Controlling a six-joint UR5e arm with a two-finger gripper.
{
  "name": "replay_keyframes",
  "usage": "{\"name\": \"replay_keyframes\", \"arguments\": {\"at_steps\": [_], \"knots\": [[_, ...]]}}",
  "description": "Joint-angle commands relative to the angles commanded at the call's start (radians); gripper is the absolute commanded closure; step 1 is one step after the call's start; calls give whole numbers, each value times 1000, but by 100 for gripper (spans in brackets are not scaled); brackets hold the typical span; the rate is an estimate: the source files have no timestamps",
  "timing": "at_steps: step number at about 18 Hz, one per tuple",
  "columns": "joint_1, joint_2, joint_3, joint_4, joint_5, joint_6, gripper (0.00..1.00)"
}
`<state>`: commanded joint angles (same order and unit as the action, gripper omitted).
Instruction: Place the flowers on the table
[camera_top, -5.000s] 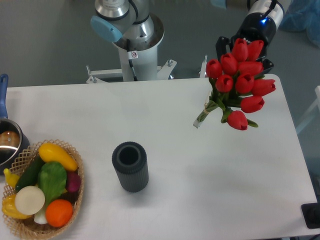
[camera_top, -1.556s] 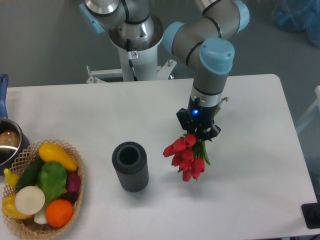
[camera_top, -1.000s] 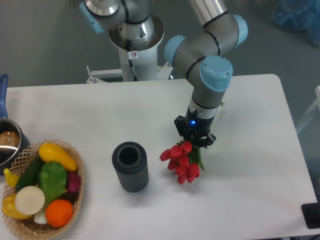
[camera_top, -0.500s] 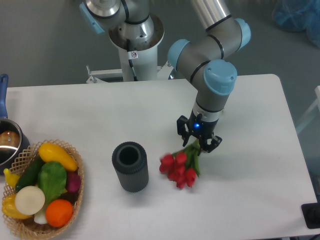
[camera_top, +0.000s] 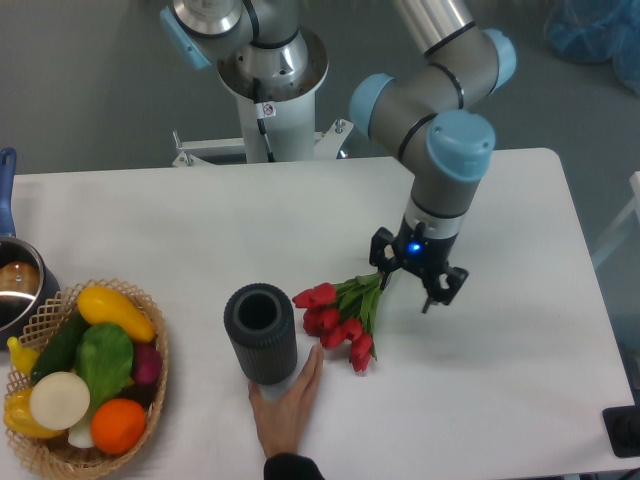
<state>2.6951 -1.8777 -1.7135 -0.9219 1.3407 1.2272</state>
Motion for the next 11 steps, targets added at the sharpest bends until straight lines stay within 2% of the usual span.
{"name": "replay_keyframes", "arguments": {"at_steps": [6, 11], "knots": [[52, 45, 17, 5, 6, 31, 0], [120, 57, 14, -5, 11, 217, 0]]}}
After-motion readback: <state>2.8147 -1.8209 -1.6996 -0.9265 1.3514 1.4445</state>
